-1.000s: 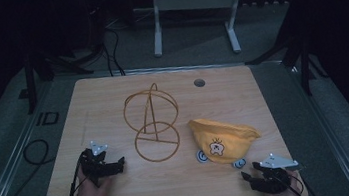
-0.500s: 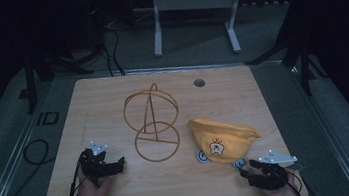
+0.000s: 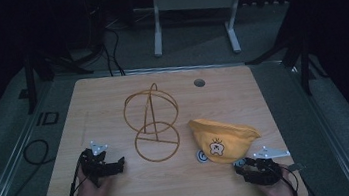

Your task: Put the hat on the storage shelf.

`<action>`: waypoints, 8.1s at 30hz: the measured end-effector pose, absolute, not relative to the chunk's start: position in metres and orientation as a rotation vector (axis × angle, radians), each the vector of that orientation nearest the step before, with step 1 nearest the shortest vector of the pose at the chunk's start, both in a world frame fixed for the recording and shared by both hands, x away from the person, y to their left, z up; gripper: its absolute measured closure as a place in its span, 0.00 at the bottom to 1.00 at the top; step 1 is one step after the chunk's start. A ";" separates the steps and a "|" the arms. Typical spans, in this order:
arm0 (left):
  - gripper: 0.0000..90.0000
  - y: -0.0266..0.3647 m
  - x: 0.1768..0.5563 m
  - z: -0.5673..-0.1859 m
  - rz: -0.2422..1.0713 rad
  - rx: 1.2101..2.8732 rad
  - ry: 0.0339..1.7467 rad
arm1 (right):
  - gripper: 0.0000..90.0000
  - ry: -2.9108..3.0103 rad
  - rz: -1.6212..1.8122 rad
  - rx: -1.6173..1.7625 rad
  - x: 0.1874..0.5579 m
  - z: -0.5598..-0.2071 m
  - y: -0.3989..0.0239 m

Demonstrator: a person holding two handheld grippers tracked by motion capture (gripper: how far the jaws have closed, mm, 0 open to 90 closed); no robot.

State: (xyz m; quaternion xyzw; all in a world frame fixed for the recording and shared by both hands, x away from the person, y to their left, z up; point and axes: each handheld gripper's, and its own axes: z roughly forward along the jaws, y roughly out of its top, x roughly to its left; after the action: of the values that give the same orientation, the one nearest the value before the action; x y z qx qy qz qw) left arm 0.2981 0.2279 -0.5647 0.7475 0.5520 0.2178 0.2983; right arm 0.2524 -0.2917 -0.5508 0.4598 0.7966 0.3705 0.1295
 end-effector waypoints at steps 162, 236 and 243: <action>0.01 0.228 0.298 -0.565 0.577 1.981 1.468 | 0.68 2.384 0.932 1.043 0.354 -0.423 -0.259; 0.01 0.228 0.298 -0.564 0.575 1.988 1.467 | 0.94 2.908 0.136 0.450 0.411 -0.364 -0.200; 0.01 0.228 0.298 -0.564 0.575 1.988 1.467 | 0.94 2.899 0.146 0.425 0.410 -0.353 -0.198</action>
State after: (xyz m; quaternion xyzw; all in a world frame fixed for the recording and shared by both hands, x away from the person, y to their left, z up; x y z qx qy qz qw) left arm 0.2981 0.2280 -0.5644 0.7483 0.5519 0.2164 0.2977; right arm 0.4100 -0.1980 -0.3525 0.1440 0.9829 0.0495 0.1038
